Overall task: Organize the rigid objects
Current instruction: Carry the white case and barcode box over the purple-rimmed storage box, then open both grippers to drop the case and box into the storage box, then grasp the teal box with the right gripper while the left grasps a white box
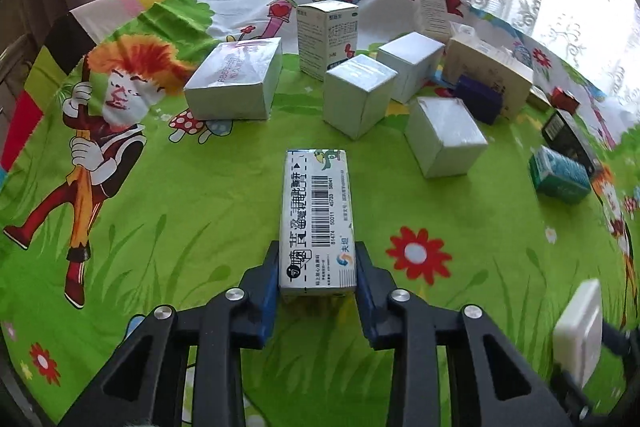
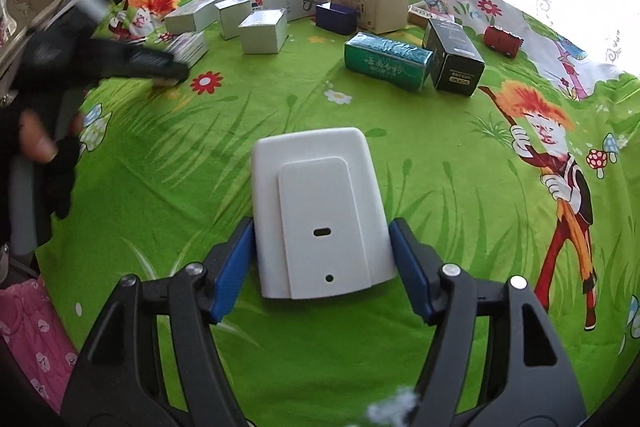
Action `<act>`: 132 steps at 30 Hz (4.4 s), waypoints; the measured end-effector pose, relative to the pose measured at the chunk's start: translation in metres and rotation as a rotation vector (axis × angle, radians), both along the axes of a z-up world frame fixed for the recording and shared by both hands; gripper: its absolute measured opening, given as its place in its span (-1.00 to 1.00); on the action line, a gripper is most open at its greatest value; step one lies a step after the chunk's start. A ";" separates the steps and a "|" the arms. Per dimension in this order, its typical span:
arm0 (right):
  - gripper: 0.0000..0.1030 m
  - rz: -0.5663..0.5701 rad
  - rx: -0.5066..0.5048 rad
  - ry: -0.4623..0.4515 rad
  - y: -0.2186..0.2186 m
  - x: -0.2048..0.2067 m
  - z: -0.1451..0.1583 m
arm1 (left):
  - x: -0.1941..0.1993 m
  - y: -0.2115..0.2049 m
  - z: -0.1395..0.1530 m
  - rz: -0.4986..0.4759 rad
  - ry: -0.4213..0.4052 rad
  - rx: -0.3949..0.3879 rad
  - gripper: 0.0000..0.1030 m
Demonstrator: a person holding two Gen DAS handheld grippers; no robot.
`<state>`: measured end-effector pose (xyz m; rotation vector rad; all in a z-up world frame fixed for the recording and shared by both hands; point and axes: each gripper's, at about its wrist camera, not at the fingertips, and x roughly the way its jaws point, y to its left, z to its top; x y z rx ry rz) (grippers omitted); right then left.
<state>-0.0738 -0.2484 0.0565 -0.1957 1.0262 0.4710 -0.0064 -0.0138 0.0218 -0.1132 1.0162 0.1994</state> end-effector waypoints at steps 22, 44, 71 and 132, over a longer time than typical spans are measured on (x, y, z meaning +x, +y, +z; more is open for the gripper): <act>0.31 -0.226 0.021 0.042 0.009 -0.031 0.013 | -0.066 0.002 0.003 -0.307 -0.040 0.018 -0.33; 0.31 -0.451 0.062 -0.019 -0.099 -0.137 0.064 | -0.133 -0.147 0.031 -0.721 -0.102 0.080 -0.33; 0.31 -0.941 -0.094 0.056 -0.276 -0.292 0.057 | -0.250 -0.388 0.029 -1.457 0.051 0.019 -0.34; 0.46 0.256 -0.163 -0.034 0.055 0.140 0.008 | -0.043 0.025 -0.002 -0.242 -0.043 -0.055 0.33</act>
